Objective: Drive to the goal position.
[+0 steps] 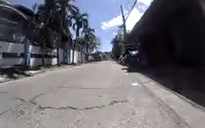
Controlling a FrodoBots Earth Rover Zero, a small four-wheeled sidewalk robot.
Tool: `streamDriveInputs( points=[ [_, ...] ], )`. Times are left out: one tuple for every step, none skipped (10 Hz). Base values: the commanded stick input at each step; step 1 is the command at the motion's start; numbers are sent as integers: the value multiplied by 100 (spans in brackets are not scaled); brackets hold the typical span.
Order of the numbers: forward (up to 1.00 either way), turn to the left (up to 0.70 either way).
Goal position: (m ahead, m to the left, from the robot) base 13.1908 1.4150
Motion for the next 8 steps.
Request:
streamDriveInputs(
  points=[
    [100, 0],
    [100, 0],
    [100, 0],
    [100, 0],
    [100, 6],
    [100, 0],
    [100, 0],
    [100, 0]
  ],
)
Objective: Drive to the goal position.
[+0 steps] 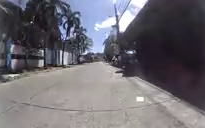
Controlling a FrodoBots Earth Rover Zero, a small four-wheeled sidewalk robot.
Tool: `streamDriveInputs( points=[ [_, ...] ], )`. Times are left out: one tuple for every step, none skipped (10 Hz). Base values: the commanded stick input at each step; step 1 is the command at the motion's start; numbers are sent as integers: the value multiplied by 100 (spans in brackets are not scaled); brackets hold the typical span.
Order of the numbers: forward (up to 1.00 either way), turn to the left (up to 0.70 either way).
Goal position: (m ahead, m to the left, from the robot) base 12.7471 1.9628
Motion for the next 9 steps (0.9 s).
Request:
streamDriveInputs(
  points=[
    [100, 0],
    [100, 3],
    [100, 15],
    [100, 13],
    [100, 7],
    [100, 0],
    [100, 0],
    [100, 2],
    [100, 18]
  ],
)
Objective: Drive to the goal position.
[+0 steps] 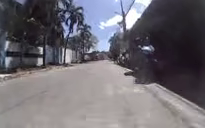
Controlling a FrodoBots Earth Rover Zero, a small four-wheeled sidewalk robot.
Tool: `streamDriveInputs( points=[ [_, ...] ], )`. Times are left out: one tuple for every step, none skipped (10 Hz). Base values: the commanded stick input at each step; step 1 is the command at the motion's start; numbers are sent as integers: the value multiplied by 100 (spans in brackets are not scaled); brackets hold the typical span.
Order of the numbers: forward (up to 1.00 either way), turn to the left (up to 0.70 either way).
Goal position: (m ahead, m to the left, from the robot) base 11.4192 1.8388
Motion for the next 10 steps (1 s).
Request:
streamDriveInputs(
  points=[
    [100, 0],
    [100, 6],
    [100, 0],
    [100, 0],
    [100, 0],
    [100, 0],
    [100, -39],
    [100, -40],
    [100, -40],
    [100, -40]
  ],
)
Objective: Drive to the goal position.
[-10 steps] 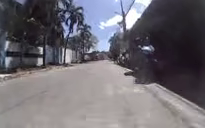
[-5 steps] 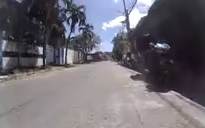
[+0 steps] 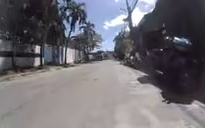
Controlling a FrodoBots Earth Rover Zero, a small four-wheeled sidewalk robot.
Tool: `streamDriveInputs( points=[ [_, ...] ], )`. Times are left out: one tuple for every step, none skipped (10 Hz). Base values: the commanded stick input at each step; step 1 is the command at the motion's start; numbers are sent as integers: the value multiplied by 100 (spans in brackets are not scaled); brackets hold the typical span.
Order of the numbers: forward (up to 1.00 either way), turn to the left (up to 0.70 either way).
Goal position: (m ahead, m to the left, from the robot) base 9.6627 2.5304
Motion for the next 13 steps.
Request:
streamDriveInputs(
  points=[
    [100, -40],
    [100, -40],
    [100, -40],
    [100, -40],
    [100, 1],
    [100, 6],
    [100, 7],
    [100, 2],
    [100, 6],
    [100, 1],
    [100, 6],
    [100, 5],
    [100, 5]
  ],
)
